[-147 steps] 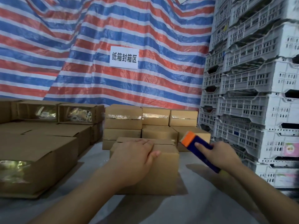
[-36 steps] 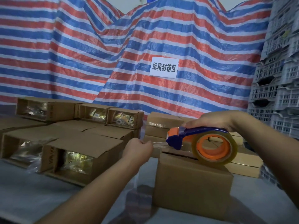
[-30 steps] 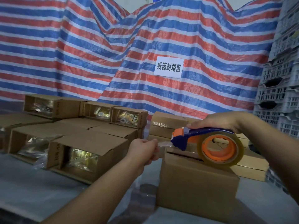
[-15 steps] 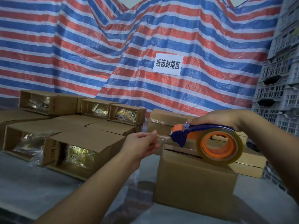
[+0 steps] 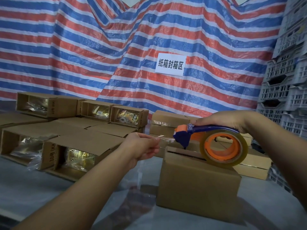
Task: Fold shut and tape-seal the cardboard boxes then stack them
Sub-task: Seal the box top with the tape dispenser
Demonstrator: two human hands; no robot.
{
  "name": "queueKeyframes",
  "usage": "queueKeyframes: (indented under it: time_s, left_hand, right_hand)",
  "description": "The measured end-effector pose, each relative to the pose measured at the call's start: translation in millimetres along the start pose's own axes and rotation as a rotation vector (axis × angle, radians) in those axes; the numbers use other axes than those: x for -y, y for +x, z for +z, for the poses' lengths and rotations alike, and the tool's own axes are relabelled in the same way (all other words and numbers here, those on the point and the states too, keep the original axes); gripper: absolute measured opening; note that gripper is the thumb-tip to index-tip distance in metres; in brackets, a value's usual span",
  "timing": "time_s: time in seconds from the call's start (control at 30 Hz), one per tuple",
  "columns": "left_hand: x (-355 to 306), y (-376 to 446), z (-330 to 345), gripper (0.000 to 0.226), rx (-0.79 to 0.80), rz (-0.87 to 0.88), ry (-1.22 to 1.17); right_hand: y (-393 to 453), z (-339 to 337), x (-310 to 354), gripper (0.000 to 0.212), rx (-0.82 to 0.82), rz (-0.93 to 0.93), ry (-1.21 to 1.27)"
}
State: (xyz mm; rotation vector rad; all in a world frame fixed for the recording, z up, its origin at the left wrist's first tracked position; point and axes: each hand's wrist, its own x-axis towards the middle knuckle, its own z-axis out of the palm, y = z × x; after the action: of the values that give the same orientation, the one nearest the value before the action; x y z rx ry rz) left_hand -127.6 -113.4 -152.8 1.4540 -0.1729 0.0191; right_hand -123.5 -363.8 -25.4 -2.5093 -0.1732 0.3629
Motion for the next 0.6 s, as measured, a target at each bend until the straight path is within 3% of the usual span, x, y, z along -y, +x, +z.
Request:
queueKeyframes:
  time_s: [0.23,0.5,0.6]
  left_hand:
    - [1,1,8,0.016,-0.062,-0.049,0.147]
    - [10,8,17,0.014,-0.201,0.066,0.25]
    - [12,9,11,0.032,-0.184,0.014,0.214]
  right_hand:
    - [-2,2,5,0.068,-0.014,0.001,-0.049]
    - [-3,2,1,0.071,-0.028,0.002,-0.029]
    - [-3,1,0,0.073,-0.03,-0.015,-0.029]
